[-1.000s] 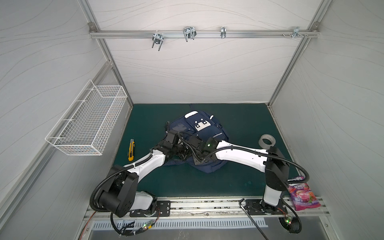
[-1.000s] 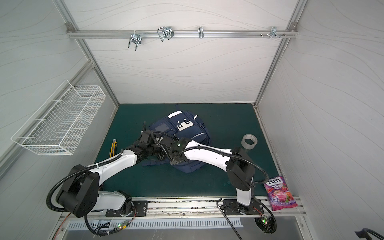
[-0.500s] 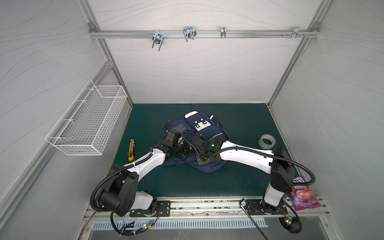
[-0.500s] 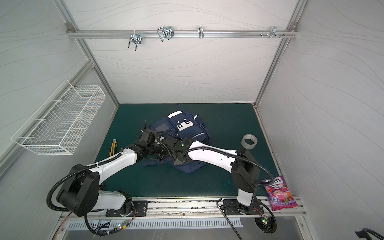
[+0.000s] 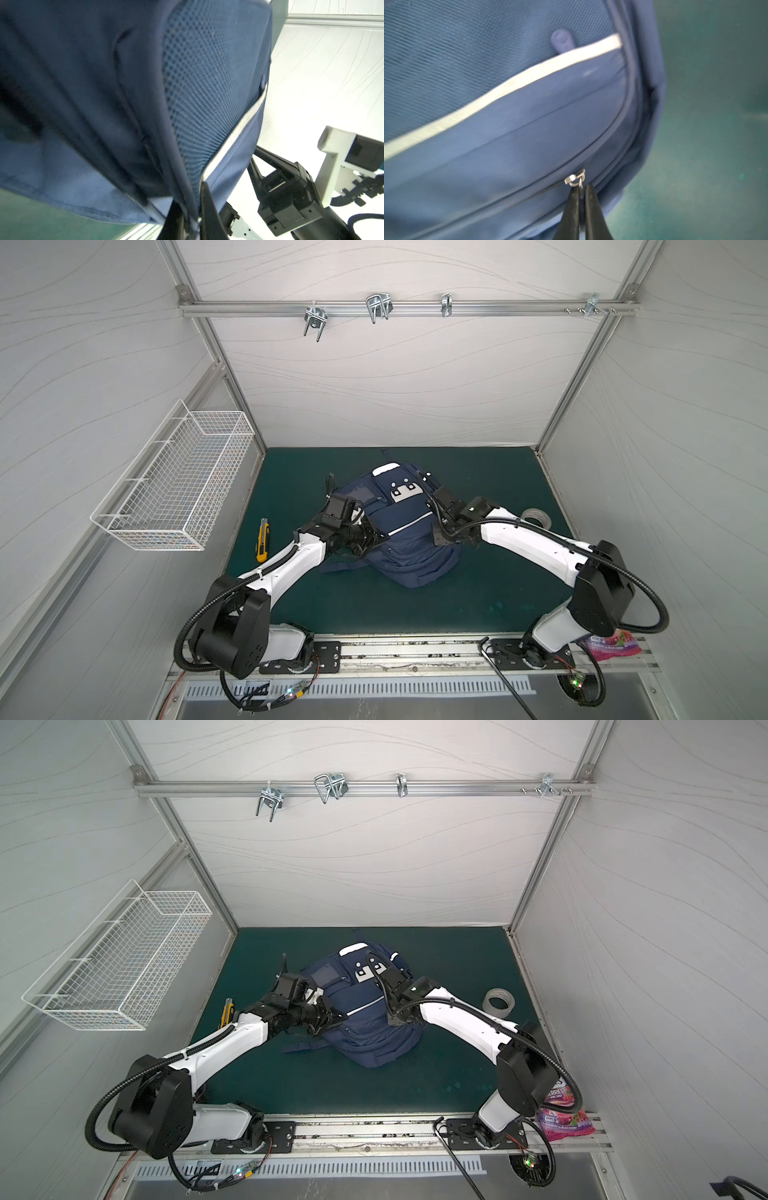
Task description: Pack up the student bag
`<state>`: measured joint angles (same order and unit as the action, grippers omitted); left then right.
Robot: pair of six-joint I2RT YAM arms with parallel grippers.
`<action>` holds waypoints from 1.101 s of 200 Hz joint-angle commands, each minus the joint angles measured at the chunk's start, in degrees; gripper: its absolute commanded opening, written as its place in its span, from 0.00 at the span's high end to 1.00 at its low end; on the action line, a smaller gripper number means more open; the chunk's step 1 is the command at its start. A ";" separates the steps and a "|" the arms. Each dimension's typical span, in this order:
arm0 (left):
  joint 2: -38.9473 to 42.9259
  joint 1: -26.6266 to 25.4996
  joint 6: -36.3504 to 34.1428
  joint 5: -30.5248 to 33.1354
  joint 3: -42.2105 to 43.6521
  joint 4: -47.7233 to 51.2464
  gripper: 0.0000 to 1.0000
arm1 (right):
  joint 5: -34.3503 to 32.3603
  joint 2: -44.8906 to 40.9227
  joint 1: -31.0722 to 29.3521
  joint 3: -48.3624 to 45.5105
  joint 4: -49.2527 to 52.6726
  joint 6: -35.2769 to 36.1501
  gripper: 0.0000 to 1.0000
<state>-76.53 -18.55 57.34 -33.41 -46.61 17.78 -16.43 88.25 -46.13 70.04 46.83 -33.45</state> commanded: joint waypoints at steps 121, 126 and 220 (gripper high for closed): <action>-10.68 12.57 -7.15 8.87 -14.87 7.87 0.73 | -0.56 3.26 -17.33 7.99 8.19 -3.91 1.00; -9.82 12.38 -6.71 8.72 -14.32 8.04 0.70 | -0.10 3.32 -17.25 8.34 8.15 -3.74 1.00; 5.07 -3.69 9.56 10.36 -3.36 8.72 0.50 | 8.38 4.36 -17.24 11.65 5.24 -1.57 1.00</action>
<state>-70.72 -17.93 59.35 -21.87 -50.35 29.71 -11.44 92.05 -62.98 78.56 51.77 -36.07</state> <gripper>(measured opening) 0.501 0.075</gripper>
